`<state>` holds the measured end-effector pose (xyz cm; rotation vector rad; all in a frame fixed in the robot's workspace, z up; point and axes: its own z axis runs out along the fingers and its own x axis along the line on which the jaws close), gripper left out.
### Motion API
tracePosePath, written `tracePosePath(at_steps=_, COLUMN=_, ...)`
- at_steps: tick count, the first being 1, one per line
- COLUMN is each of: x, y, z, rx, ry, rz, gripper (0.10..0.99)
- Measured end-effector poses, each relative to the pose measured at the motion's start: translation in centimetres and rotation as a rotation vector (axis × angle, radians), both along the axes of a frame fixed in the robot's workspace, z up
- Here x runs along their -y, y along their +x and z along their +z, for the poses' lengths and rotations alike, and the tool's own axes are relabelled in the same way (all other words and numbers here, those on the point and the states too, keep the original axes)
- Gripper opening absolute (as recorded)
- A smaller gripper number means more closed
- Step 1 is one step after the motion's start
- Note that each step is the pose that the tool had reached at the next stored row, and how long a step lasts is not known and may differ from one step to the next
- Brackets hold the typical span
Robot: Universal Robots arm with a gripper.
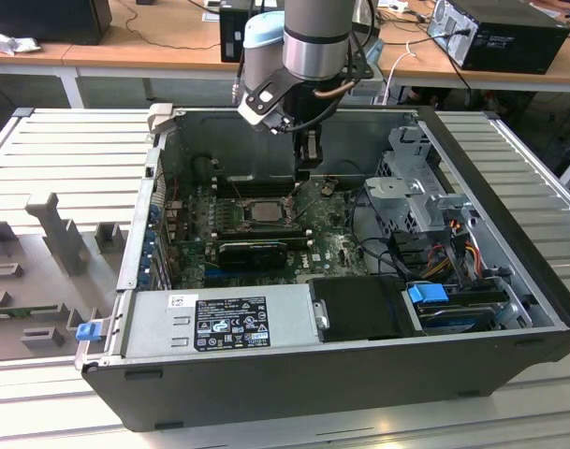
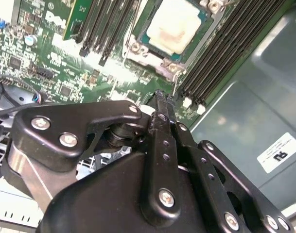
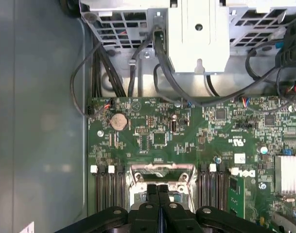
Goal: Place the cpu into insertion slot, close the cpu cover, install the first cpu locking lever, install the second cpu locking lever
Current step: 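Close the cpu cover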
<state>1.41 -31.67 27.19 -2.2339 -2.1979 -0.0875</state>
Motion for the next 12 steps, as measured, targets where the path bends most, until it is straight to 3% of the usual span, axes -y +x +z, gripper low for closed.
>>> tracePosePath(at_steps=12, x=0.21, y=2.17, z=-0.42, rx=-0.0003, ry=-0.004, rz=0.000, gripper=0.106)
